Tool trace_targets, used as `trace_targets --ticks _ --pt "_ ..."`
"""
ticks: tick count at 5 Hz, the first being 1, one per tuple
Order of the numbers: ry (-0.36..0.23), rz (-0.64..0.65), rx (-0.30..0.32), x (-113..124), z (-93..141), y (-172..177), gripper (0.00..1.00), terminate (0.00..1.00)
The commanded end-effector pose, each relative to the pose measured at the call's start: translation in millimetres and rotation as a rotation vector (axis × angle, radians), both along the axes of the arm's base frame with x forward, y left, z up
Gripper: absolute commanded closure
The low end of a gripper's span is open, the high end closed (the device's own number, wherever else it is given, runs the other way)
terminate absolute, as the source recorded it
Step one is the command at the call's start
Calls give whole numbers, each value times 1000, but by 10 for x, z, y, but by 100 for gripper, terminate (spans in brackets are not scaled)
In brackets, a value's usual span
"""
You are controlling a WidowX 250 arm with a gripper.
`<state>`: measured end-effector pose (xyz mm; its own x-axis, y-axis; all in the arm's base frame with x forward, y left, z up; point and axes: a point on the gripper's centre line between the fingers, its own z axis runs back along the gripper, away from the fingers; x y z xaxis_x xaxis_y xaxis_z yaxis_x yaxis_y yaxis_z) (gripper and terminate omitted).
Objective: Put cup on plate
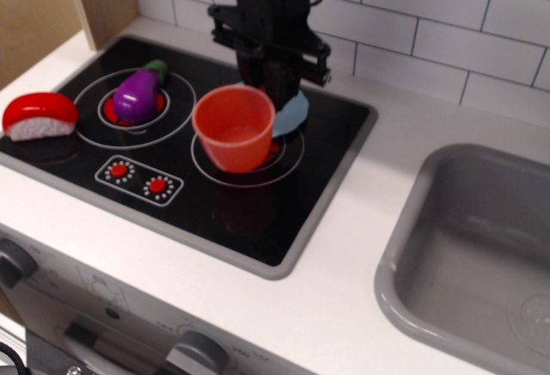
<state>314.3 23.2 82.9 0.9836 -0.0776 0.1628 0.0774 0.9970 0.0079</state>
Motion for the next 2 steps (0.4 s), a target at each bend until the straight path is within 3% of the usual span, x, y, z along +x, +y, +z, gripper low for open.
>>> trace_targets --ticks 1,2 --pt "-69 17 23 276 133 95 100 0" --pt "-96 7 24 348 97 132 100 0"
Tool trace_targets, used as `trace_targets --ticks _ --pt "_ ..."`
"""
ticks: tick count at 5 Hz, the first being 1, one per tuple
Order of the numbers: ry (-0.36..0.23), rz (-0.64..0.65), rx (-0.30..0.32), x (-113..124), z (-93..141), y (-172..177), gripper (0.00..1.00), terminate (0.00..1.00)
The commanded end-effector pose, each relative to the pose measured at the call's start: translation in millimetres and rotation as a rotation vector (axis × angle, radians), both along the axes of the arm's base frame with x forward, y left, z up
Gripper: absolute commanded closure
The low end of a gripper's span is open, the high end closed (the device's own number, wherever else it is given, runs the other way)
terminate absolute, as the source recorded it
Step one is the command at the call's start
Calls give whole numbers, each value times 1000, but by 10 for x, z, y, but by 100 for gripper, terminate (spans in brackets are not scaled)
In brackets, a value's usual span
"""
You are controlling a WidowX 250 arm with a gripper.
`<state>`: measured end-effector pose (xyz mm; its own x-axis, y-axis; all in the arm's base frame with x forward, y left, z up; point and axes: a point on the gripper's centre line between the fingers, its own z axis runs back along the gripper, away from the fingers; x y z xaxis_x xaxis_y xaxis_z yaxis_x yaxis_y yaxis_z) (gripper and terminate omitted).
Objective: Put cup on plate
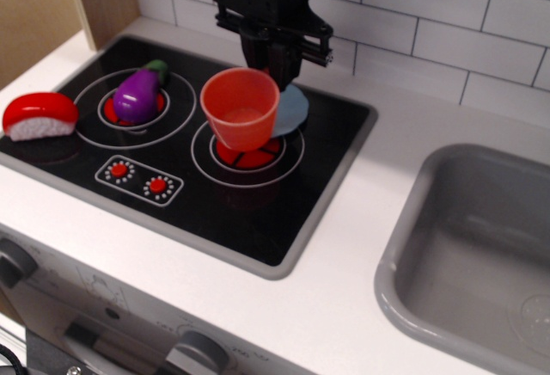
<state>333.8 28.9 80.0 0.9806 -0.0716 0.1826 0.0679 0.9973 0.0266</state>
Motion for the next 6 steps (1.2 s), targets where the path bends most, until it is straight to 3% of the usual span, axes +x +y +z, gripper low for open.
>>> trace_targets --ticks 1,2,3,5,6 --pt "-98 20 17 239 115 97 100 0" --pt "-87 38 16 317 67 69 100 0" --pt "-94 54 22 360 75 68 0 0" --pt "-99 44 58 438 47 47 0 0" --pt "-112 -2 42 452 25 -33 0 0"
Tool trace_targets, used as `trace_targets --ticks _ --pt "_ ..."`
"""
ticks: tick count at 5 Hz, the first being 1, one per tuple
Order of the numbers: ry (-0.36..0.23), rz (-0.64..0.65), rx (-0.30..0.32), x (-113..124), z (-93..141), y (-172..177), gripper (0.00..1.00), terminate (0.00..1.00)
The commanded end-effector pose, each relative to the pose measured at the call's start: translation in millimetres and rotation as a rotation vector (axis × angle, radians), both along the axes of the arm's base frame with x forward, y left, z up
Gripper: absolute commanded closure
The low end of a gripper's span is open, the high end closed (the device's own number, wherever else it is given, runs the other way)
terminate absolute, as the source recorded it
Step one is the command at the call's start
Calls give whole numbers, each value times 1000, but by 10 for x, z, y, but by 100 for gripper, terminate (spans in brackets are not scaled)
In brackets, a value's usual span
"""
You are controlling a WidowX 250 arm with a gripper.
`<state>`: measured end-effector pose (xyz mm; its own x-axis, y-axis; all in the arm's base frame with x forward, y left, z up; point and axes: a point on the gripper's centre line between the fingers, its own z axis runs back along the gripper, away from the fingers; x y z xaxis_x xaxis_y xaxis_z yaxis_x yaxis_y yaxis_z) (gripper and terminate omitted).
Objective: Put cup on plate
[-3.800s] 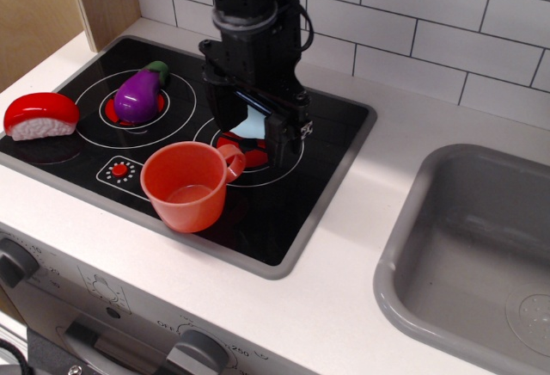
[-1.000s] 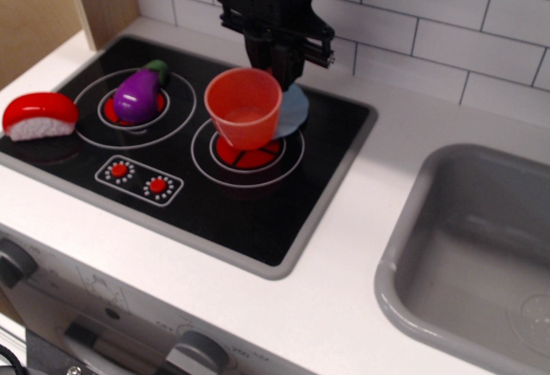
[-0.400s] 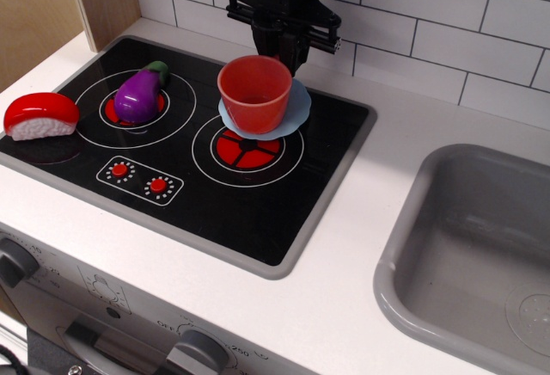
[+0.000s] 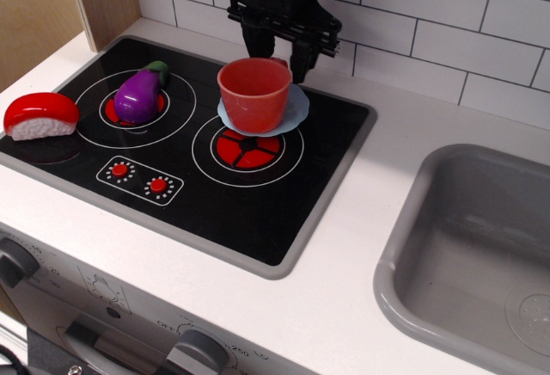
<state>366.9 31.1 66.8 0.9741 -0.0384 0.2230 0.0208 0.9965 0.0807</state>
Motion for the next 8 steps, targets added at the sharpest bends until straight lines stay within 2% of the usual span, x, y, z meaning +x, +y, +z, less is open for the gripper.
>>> trace_targets --ticks 1,2,4,5,6,7,8 --pt "-145 -128 -16 182 166 -160 0 0" --pt "-171 -182 -18 257 165 -229 0 0" --pt "-139 -398 -85 187 123 -555 0 0" --pt "-119 -473 -114 37 83 -786 0 0" --pt "-113 -551 -123 -218 33 -952 0 0" --pt "-128 -589 -112 -439 -32 -1044 0 0" --pt "-153 -642 -127 -678 20 -1050 0 0"
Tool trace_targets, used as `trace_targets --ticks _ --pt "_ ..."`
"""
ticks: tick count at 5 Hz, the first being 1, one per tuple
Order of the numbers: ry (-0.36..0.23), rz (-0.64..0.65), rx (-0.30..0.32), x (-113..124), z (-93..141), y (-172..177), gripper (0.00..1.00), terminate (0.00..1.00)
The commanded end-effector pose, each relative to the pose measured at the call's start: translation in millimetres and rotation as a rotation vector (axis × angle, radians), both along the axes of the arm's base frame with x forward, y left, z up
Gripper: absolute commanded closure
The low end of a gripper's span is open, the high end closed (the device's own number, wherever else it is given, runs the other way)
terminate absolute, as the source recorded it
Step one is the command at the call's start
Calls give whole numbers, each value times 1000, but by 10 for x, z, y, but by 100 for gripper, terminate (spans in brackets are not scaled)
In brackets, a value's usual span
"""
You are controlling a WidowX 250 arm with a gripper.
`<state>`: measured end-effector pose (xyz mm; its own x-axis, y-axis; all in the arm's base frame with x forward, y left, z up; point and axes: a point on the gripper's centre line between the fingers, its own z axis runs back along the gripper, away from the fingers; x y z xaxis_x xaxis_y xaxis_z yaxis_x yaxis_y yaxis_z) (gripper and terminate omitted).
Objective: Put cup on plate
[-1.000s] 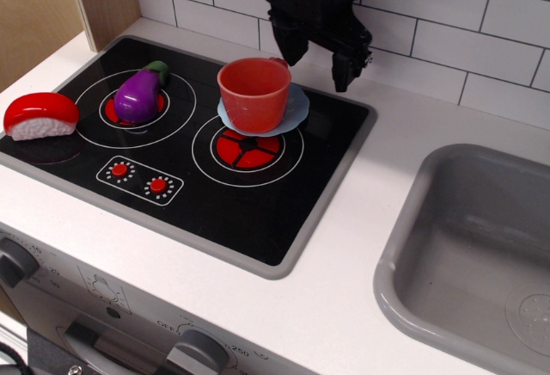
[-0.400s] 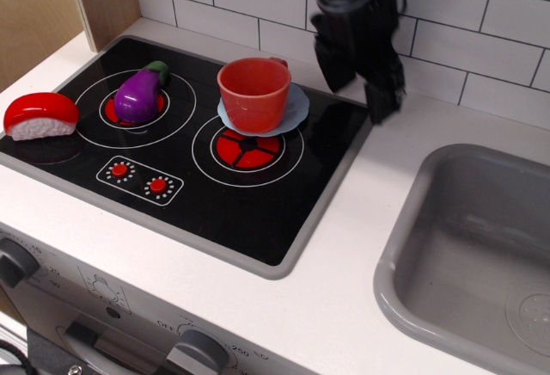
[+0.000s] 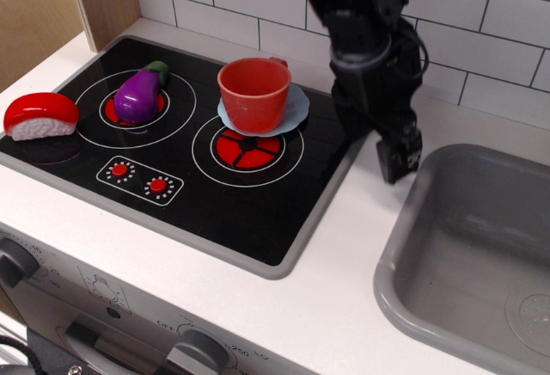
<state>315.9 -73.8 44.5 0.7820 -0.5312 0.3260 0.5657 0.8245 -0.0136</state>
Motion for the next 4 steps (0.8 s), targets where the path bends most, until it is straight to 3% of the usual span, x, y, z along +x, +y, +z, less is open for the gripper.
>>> trace_targets --ticks 1,2,3,4 --pt "-88 -77 -45 -305 317 23 0 0" --pt "-85 -45 -79 -383 583 85 0 0" --pt "-88 58 -65 -350 764 168 0 0" --pt "-88 58 -65 -350 764 168 0 100"
